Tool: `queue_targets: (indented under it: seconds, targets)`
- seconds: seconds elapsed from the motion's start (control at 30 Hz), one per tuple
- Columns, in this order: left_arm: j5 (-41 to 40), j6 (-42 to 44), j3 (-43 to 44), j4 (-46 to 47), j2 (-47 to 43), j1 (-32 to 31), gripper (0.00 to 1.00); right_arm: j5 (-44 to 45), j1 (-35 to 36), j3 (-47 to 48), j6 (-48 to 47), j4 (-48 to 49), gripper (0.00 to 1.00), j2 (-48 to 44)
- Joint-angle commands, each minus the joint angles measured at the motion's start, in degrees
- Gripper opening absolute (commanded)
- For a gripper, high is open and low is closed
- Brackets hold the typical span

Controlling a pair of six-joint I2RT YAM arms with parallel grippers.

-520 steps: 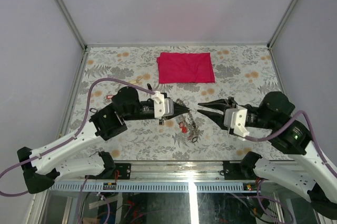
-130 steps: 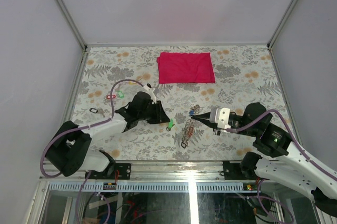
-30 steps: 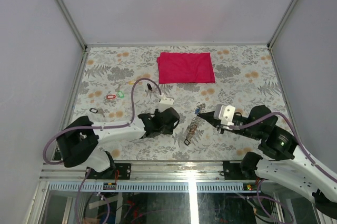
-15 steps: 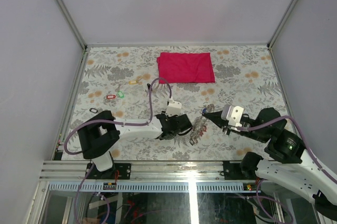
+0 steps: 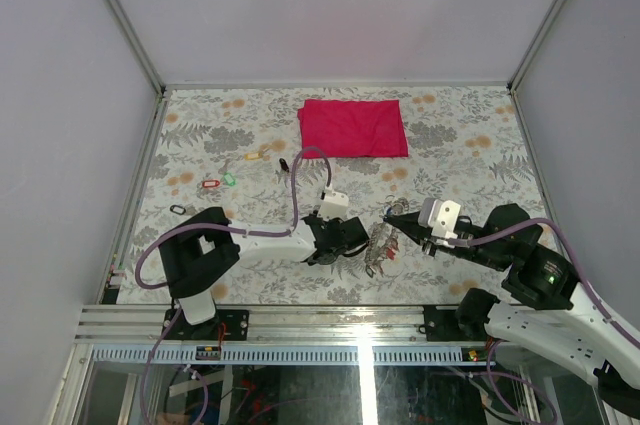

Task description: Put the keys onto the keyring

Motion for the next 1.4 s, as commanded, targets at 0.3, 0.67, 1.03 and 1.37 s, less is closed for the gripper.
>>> queue_targets:
  seconds: [0.3,0.67,1.03,1.37]
  targets:
    - [-3.8,0.0,-1.0,-0.5,-1.4,0.0,0.04,0.0,0.4,2.1,1.2,5.2,0.0,0.6]
    - [5.0,6.4,-8.8,14.0,-16.7,1.4,0.0,-0.1,0.5,1.8,2.2,5.8,0.0,0.9]
    - [22.6,7.5,-22.9,29.5,-30.3,9.7,0.0,-0.4,0.4,1.3,3.0,6.3,0.0,1.2]
    - [36.2,4.9,-31.9,41.7,-31.9,17.0,0.0,-1.0,0.4,1.3,3.5,6.9,0.0,2.0]
